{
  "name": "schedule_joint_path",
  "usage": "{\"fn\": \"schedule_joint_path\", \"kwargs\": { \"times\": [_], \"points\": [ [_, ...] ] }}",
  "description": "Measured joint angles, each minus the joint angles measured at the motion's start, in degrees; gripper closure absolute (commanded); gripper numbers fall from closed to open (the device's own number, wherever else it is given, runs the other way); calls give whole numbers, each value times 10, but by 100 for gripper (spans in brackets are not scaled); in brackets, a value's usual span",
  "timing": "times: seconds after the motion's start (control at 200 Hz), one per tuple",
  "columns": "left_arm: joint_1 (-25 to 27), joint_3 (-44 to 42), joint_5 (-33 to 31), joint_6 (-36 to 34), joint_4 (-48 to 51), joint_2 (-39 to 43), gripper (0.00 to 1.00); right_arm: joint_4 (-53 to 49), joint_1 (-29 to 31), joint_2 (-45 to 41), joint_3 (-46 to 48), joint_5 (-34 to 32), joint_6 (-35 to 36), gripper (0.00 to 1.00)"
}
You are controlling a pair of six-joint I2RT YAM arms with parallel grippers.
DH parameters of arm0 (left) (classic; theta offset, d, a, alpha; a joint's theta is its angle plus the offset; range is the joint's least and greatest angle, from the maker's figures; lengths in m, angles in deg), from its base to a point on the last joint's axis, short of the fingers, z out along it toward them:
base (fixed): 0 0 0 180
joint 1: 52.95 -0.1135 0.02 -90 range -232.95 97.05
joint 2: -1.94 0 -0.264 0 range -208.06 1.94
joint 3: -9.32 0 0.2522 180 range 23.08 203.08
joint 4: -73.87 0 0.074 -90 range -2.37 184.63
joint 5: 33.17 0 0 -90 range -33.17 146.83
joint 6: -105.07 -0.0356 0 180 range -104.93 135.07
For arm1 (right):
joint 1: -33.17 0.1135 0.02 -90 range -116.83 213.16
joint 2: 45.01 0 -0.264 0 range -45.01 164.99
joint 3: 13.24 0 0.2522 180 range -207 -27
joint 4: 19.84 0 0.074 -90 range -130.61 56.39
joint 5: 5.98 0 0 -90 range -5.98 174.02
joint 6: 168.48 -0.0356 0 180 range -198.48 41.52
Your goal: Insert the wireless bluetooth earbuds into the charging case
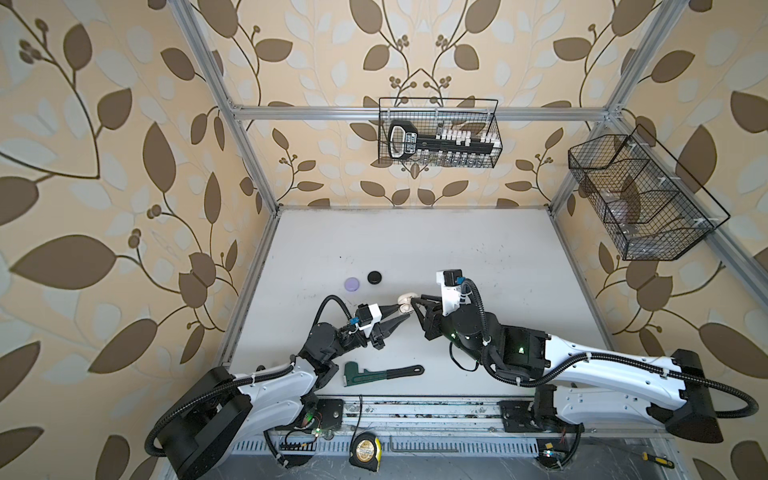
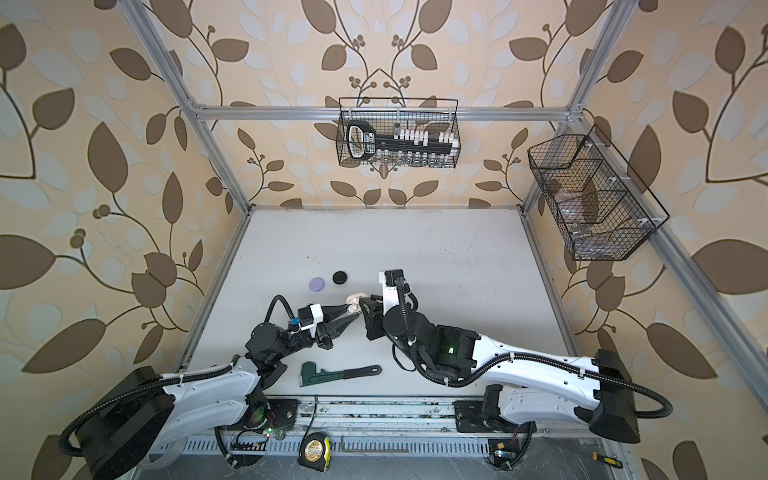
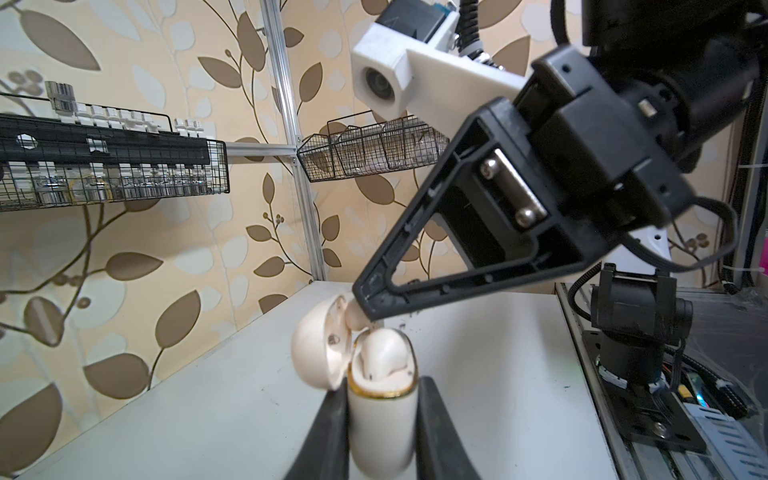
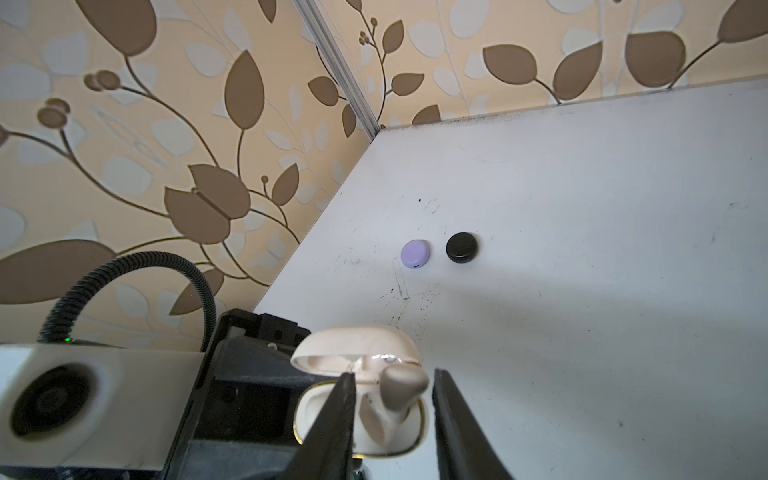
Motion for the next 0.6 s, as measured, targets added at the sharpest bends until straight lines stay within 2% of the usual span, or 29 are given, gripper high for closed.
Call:
{"fn": "schedule_joint_path", "kwargs": {
  "times": [0.25, 0.6],
  "points": [
    [0, 0, 0, 0, -1, 0, 100, -4, -5, 22, -17, 0, 3, 70],
    [0, 0, -6, 2, -1, 0, 100, -7, -9, 33, -23, 5, 36, 86]
  ]
}}
